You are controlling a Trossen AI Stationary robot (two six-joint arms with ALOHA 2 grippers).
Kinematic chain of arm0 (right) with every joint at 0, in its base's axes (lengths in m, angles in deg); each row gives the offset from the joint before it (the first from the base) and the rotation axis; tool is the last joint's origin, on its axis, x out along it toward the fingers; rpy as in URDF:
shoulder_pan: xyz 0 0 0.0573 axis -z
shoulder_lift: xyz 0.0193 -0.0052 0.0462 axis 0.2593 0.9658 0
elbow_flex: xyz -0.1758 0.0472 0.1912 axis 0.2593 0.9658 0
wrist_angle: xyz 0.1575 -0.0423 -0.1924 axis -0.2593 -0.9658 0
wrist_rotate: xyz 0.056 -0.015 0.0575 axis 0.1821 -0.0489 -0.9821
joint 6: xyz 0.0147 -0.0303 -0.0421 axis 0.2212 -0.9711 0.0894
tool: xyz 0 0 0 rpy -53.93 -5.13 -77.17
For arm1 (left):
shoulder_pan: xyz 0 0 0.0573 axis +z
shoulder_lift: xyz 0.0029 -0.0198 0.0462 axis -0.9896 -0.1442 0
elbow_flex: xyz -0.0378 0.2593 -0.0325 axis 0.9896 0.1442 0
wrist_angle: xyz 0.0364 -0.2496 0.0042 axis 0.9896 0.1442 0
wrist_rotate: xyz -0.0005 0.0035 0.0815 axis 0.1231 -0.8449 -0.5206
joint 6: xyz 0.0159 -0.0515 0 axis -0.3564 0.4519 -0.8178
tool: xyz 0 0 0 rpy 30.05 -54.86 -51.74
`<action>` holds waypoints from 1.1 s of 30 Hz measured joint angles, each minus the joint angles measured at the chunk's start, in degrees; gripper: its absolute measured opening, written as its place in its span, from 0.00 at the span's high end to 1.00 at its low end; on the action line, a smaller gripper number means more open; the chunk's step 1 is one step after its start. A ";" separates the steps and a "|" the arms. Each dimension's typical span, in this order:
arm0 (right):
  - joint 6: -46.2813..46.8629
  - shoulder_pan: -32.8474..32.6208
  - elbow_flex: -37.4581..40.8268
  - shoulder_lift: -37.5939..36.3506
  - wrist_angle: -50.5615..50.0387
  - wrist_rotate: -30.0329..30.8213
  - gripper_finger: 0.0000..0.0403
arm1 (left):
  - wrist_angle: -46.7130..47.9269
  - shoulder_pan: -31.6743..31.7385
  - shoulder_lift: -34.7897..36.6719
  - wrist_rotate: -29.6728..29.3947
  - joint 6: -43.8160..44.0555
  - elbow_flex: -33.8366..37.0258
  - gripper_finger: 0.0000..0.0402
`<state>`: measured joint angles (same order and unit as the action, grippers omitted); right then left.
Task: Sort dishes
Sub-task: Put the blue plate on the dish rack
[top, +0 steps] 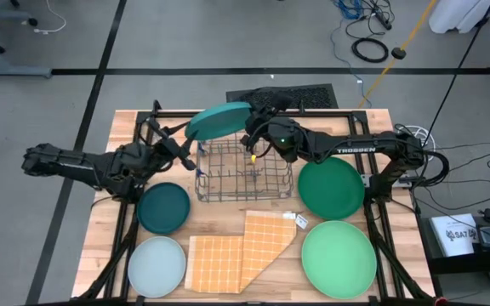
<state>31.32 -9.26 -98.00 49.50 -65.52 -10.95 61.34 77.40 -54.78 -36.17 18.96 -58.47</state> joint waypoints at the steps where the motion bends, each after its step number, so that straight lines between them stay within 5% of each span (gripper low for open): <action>1: 0.00 -0.20 0.00 0.00 -0.02 -0.03 1.00 | 0.03 0.41 -0.37 -1.19 -0.01 0.01 0.57; 8: -0.07 -1.43 0.00 0.00 0.00 0.23 1.00 | 0.02 2.77 -2.33 -5.13 -0.03 0.01 0.62; 15: -1.31 -2.23 0.00 0.00 -0.05 0.27 0.99 | -1.07 3.56 -2.40 -6.85 -2.98 -0.01 0.93; 18: -3.07 -3.11 0.00 0.00 -0.10 0.07 0.94 | -1.83 3.67 -2.31 -6.68 -4.73 -0.10 0.95; 33: -19.17 -12.65 0.00 0.02 -4.73 -0.09 0.56 | -6.36 3.95 -2.41 4.14 -42.92 -0.03 0.95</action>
<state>12.15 -21.91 -98.00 49.52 -70.25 -11.05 54.98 81.35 -57.19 -32.04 -23.96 -58.50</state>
